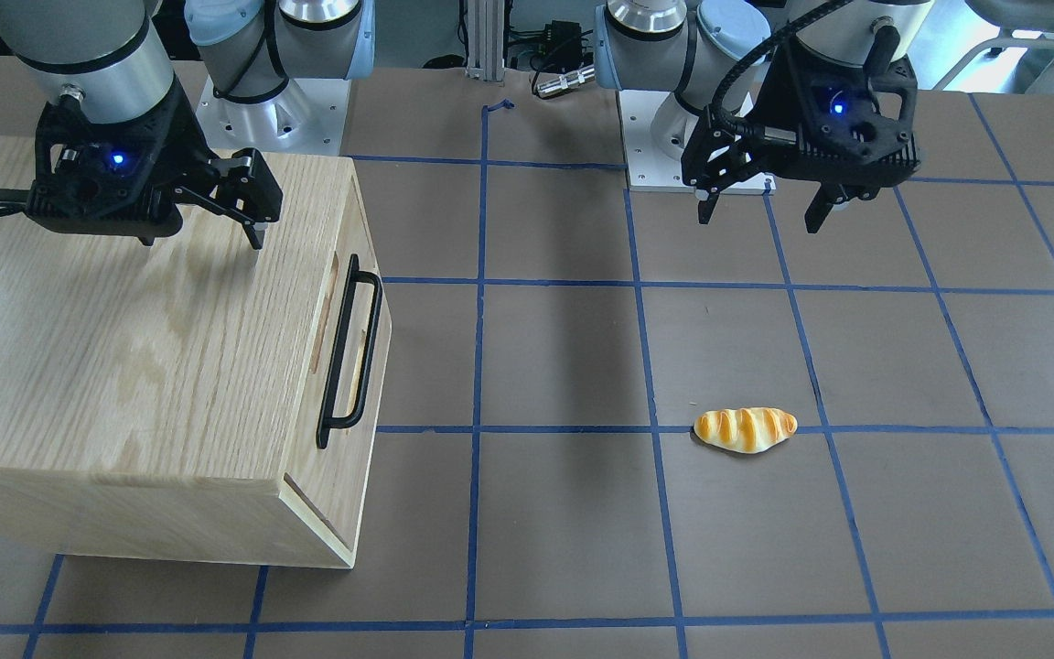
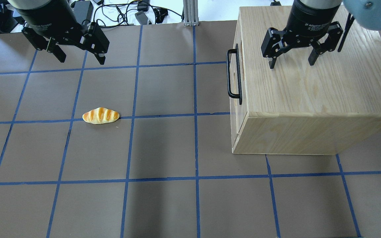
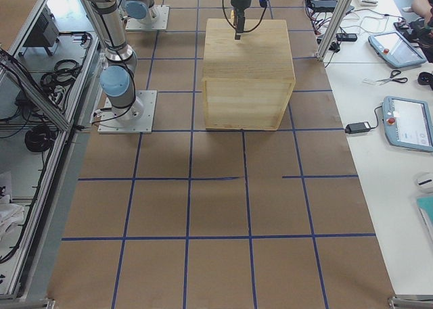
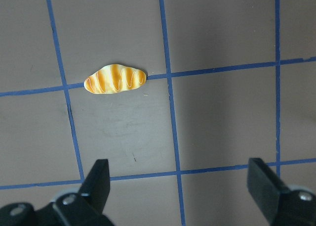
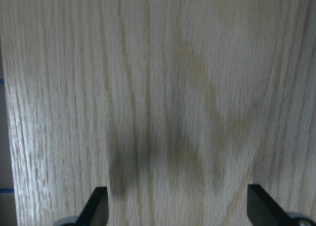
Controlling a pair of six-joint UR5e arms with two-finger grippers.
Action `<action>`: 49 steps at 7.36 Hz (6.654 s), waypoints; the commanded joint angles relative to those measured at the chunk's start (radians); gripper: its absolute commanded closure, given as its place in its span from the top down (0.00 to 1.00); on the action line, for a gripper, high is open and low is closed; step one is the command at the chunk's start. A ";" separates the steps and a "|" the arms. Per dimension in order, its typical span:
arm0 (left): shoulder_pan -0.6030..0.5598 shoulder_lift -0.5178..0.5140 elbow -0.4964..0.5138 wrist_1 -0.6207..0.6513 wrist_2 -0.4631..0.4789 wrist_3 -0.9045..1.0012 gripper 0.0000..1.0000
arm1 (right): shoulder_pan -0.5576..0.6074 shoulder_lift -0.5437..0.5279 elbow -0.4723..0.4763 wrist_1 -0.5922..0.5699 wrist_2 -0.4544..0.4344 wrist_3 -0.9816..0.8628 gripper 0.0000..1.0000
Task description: Open upper drawer
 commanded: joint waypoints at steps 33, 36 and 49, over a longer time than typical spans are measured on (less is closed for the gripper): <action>-0.334 -0.378 -0.035 0.577 -0.305 -0.520 1.00 | 0.001 0.000 0.000 0.000 0.000 0.000 1.00; -0.328 -0.352 -0.038 0.563 -0.253 -0.440 1.00 | -0.001 0.000 0.001 0.000 0.000 -0.001 1.00; -0.140 -0.297 -0.037 0.424 -0.225 -0.258 1.00 | 0.001 0.000 0.001 0.000 0.000 -0.001 1.00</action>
